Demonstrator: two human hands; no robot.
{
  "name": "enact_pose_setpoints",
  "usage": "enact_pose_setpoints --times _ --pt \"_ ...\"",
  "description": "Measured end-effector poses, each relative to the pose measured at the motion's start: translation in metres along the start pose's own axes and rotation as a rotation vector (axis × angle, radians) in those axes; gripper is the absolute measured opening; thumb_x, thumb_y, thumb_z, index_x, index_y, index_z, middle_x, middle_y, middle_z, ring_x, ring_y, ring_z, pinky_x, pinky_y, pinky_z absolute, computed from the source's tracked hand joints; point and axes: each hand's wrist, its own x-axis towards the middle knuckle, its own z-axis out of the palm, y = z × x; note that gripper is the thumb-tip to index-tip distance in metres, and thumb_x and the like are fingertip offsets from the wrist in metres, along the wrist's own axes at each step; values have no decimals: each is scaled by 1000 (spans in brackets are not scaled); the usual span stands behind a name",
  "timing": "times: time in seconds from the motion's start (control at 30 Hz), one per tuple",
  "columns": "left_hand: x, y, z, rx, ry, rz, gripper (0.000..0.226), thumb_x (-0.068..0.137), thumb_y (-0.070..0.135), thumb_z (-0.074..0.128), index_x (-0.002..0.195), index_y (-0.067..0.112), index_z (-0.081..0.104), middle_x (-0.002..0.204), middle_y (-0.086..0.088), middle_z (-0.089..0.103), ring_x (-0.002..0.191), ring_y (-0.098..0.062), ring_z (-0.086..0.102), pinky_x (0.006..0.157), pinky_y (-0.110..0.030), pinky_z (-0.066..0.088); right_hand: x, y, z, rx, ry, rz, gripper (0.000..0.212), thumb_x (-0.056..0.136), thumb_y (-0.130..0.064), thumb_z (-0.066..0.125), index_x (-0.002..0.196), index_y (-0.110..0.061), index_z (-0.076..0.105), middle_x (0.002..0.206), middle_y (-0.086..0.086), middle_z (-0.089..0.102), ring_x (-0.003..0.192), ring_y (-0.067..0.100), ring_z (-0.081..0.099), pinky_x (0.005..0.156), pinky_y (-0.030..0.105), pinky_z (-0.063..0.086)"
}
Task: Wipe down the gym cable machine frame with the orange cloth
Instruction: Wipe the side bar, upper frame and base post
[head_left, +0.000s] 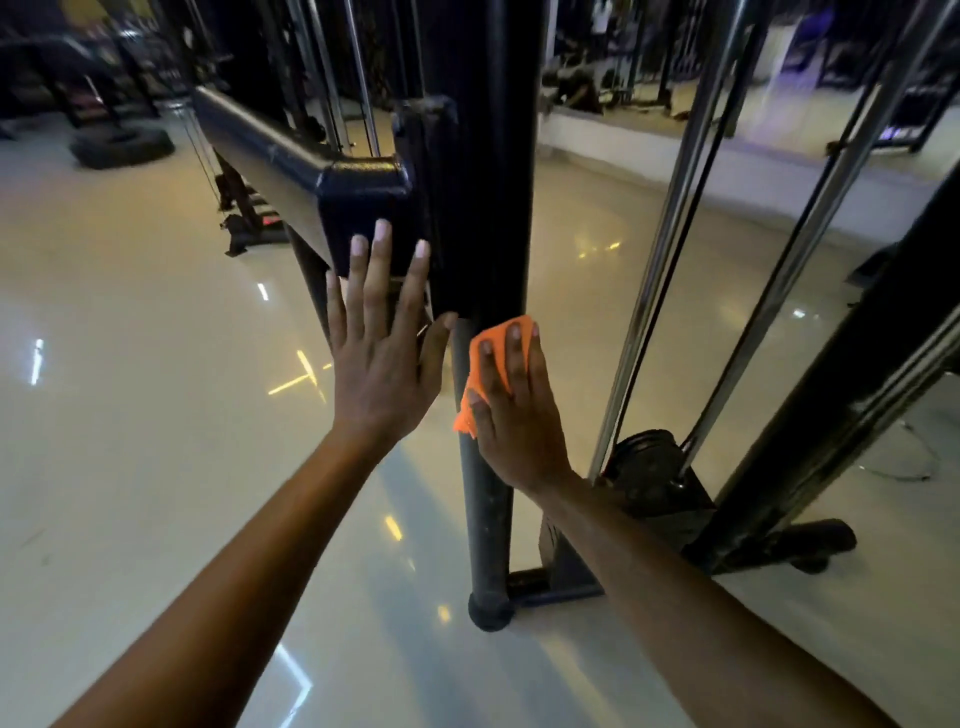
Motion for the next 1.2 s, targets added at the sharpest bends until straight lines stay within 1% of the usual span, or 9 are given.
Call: enact_pose_setpoints --times 0.1,0.2,0.3,0.43,0.53,0.67,0.77,0.93,1.2 --pt "-25 -8 28 -20 62 62 62 113 28 55 167 10 30 174 -27 16 164 -43 10 126 -66 23 25 0 5 77 151 -1 71 113 -25 54 171 -8 17 179 20 -1 166 47 1 130 65 23" --pt "-49 -3 51 -205 38 63 63 115 19 46 171 11 18 179 -17 4 166 -31 7 129 -61 21 20 3 21 90 263 7 70 112 -21 57 171 -6 21 180 19 -1 168 42 -1 132 62 21" --pt "-73 10 64 -570 58 -15 64 117 17 41 172 15 7 181 -2 1 165 -19 14 129 -47 32 -44 10 55 42 229 13 74 113 -22 56 173 -11 15 182 17 0 168 40 -1 132 62 24" --pt "-88 27 55 -850 74 -271 61 117 27 41 170 22 12 173 3 25 148 8 35 115 -19 39 -86 8 67 57 143 30 69 117 -27 43 175 -17 6 182 10 -11 169 34 -7 132 61 22" --pt "-80 35 47 -984 -148 -436 53 118 40 33 169 26 26 171 8 32 148 0 32 120 -22 29 -51 2 45 98 186 26 69 118 -33 43 175 -19 7 182 7 -13 169 30 -7 131 61 25" --pt "-67 23 38 -1207 -323 -525 62 114 59 25 170 33 24 176 1 24 161 -21 26 132 -51 24 -10 -6 20 51 248 38 68 118 -40 41 175 -23 8 183 3 -11 169 28 3 132 53 28" --pt "-68 20 31 -1303 -415 -580 60 114 61 20 168 37 27 176 -3 27 160 -28 27 130 -54 25 -44 -7 33 48 222 62 68 118 -36 41 175 -25 5 183 -1 -12 170 24 2 132 49 29" --pt "-73 9 27 -1356 -417 -645 61 115 56 20 163 28 43 167 -7 43 156 -31 38 128 -53 31 -90 2 53 53 106 57 70 118 -32 43 175 -26 2 181 -2 -19 169 26 -4 129 59 33" --pt "-95 -3 52 -1373 -418 -620 54 114 57 28 164 38 39 172 1 36 158 -28 34 127 -57 30 -75 -10 68 74 200 128 72 118 -35 43 175 -25 2 181 -2 -19 169 28 -6 132 57 26"
